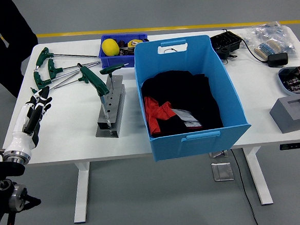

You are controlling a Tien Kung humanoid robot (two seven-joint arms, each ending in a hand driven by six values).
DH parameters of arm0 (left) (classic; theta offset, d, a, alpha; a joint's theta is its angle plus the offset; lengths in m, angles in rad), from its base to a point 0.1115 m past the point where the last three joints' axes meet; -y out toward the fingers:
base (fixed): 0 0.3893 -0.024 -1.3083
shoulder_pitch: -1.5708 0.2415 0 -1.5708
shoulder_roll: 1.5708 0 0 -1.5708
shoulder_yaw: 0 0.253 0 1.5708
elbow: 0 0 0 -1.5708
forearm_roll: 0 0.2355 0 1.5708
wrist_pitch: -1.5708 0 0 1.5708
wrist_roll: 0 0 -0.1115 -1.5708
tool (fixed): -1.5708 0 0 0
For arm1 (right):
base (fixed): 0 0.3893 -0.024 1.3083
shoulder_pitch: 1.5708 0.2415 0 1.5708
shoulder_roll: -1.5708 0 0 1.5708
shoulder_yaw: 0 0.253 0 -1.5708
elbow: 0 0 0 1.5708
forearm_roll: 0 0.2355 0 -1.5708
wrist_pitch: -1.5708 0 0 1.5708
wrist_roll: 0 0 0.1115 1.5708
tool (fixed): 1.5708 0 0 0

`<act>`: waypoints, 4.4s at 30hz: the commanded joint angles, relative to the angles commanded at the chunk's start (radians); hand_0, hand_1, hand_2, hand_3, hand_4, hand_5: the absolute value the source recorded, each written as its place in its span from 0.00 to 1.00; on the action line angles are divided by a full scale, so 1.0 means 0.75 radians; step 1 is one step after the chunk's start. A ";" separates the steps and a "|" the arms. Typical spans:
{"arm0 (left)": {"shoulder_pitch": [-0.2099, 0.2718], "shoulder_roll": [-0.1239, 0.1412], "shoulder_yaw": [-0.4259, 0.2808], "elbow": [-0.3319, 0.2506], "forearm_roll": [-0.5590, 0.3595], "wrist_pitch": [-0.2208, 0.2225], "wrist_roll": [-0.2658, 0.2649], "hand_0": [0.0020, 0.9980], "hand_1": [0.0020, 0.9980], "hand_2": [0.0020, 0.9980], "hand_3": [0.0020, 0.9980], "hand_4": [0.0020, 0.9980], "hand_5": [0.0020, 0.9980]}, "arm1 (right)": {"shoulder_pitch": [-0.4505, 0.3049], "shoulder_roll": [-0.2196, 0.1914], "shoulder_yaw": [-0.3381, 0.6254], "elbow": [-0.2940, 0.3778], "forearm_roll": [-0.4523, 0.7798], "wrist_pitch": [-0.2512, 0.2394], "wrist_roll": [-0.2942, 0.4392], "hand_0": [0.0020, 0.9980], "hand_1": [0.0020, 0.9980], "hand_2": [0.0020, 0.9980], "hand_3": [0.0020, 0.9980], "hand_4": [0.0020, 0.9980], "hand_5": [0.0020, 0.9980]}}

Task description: Lift tool from toolbox,place it in box,lift tool from toolbox,place it in box

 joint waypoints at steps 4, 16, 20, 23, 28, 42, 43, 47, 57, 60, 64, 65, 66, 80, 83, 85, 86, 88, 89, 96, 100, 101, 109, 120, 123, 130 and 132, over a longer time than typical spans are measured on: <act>0.000 0.001 -0.003 -0.002 0.028 0.001 -0.002 0.92 0.93 1.00 0.92 0.87 0.88 | 0.000 0.000 0.000 0.000 -0.001 0.001 0.001 0.69 0.69 0.78 0.65 0.89 0.74; -0.003 0.002 -0.006 -0.004 0.051 0.003 -0.002 0.92 0.93 1.00 0.92 0.87 0.87 | 0.002 -0.003 -0.003 0.000 0.002 0.003 0.006 0.69 0.69 0.78 0.66 0.89 0.74; -0.004 0.002 -0.008 -0.002 0.073 0.008 0.000 0.92 0.93 1.00 0.92 0.87 0.87 | 0.003 -0.003 -0.001 0.000 -0.002 0.005 0.007 0.69 0.69 0.78 0.66 0.89 0.74; -0.004 0.002 -0.007 -0.003 0.085 0.009 0.000 0.92 0.93 1.00 0.92 0.87 0.86 | 0.003 -0.003 0.004 0.000 -0.004 0.004 0.008 0.69 0.69 0.78 0.66 0.89 0.74; -0.004 0.005 -0.008 -0.009 0.129 0.014 -0.003 0.92 0.93 1.00 0.92 0.87 0.86 | 0.000 -0.002 0.007 0.000 -0.002 0.004 0.009 0.69 0.69 0.79 0.66 0.89 0.74; -0.005 0.015 -0.038 -0.053 0.585 0.083 -0.136 0.97 0.98 1.00 0.99 0.90 0.83 | -0.010 0.000 0.006 0.000 -0.005 0.005 0.006 0.69 0.69 0.79 0.66 0.89 0.74; -0.007 0.018 -0.039 -0.061 0.629 0.092 -0.153 0.97 0.98 1.00 0.99 0.90 0.83 | -0.011 0.001 0.007 0.000 -0.007 0.006 0.005 0.69 0.69 0.79 0.66 0.89 0.74; -0.029 0.044 -0.027 -0.092 0.829 0.110 -0.225 1.00 1.00 1.00 1.00 1.00 0.73 | -0.013 0.002 0.009 0.000 -0.010 0.006 0.003 0.69 0.69 0.79 0.66 0.89 0.74; -0.186 0.268 0.169 -0.115 1.232 0.052 -0.390 1.00 1.00 1.00 1.00 1.00 0.68 | -0.009 0.002 0.013 0.000 -0.010 0.007 -0.001 0.69 0.70 0.79 0.66 0.89 0.74; -0.242 0.319 0.234 -0.127 1.232 0.052 -0.406 1.00 1.00 1.00 1.00 1.00 0.56 | -0.008 0.003 0.014 0.000 -0.009 0.006 -0.002 0.69 0.69 0.79 0.66 0.89 0.74; -0.342 0.373 0.328 -0.141 1.232 0.059 -0.425 1.00 1.00 1.00 1.00 1.00 0.50 | -0.005 0.002 0.012 0.000 -0.006 0.006 -0.002 0.69 0.69 0.78 0.66 0.89 0.74; -0.372 0.386 0.352 -0.138 1.232 0.048 -0.424 1.00 1.00 1.00 1.00 1.00 0.50 | -0.005 0.002 0.012 0.000 -0.005 0.005 -0.002 0.69 0.69 0.78 0.66 0.89 0.74; -0.396 0.394 0.369 -0.133 1.232 0.037 -0.421 1.00 1.00 1.00 1.00 1.00 0.50 | -0.004 0.002 0.012 0.000 -0.005 0.005 -0.002 0.69 0.69 0.78 0.66 0.89 0.74; -0.734 0.411 0.577 0.074 1.232 -0.208 -0.358 0.95 0.90 0.93 0.95 1.00 0.47 | 0.004 -0.002 0.003 0.000 0.000 0.002 -0.002 0.69 0.69 0.78 0.66 0.89 0.74; -0.780 0.409 0.600 0.125 1.232 -0.252 -0.348 0.92 0.85 0.86 0.88 1.00 0.47 | 0.008 -0.003 0.000 0.000 0.003 0.002 -0.002 0.69 0.69 0.78 0.66 0.89 0.74; -0.807 0.412 0.619 0.155 1.232 -0.275 -0.347 0.92 0.85 0.86 0.88 1.00 0.47 | 0.009 -0.004 -0.002 0.000 0.006 0.002 -0.002 0.69 0.69 0.78 0.66 0.89 0.74; -0.818 0.414 0.628 0.167 1.232 -0.281 -0.348 0.92 0.85 0.86 0.88 1.00 0.47 | 0.010 -0.004 -0.003 0.000 0.008 0.002 -0.001 0.69 0.69 0.78 0.66 0.89 0.74; -0.838 0.418 0.643 0.187 1.232 -0.291 -0.350 0.90 0.76 0.77 0.82 1.00 0.47 | 0.010 -0.005 -0.004 0.000 0.009 0.002 -0.001 0.69 0.69 0.78 0.66 0.89 0.74; -0.851 0.420 0.654 0.201 1.232 -0.295 -0.353 0.90 0.76 0.77 0.82 1.00 0.47 | 0.011 -0.006 -0.004 0.000 0.009 0.002 0.000 0.69 0.69 0.78 0.66 0.89 0.74; -0.918 0.428 0.724 0.279 1.232 -0.310 -0.361 0.85 0.67 0.68 0.78 1.00 0.48 | 0.015 -0.008 -0.005 0.000 0.009 0.003 0.000 0.69 0.69 0.78 0.66 0.89 0.74; -0.943 0.426 0.759 0.316 1.232 -0.310 -0.363 0.72 0.57 0.58 0.73 1.00 0.48 | 0.015 -0.009 -0.006 0.000 0.008 0.003 0.001 0.69 0.69 0.78 0.66 0.89 0.74; -0.947 0.425 0.763 0.325 1.232 -0.312 -0.362 0.72 0.57 0.58 0.73 1.00 0.48 | 0.016 -0.009 -0.006 0.000 0.007 0.003 0.001 0.69 0.69 0.78 0.66 0.89 0.74; -0.949 0.403 0.755 0.374 1.232 -0.319 -0.353 0.58 0.46 0.49 0.71 1.00 0.48 | 0.017 -0.010 -0.007 0.000 0.009 0.002 0.002 0.69 0.69 0.78 0.66 0.89 0.74; -0.976 0.385 0.749 0.447 1.232 -0.323 -0.350 0.47 0.37 0.37 0.59 1.00 0.48 | 0.020 -0.011 -0.009 0.000 0.012 0.001 0.003 0.69 0.69 0.78 0.66 0.89 0.74; -0.984 0.384 0.752 0.466 1.232 -0.323 -0.350 0.47 0.37 0.37 0.59 1.00 0.48 | 0.020 -0.011 -0.010 0.000 0.013 0.000 0.003 0.69 0.69 0.78 0.66 0.89 0.74; -0.993 0.388 0.765 0.491 1.232 -0.342 -0.346 0.46 0.36 0.35 0.53 1.00 0.48 | 0.015 -0.011 -0.012 0.000 0.018 -0.002 0.003 0.69 0.69 0.78 0.66 0.90 0.74; -0.995 0.387 0.769 0.493 1.232 -0.350 -0.348 0.46 0.36 0.35 0.53 1.00 0.48 | 0.013 -0.010 -0.013 0.000 0.021 -0.003 0.003 0.69 0.69 0.78 0.66 0.90 0.74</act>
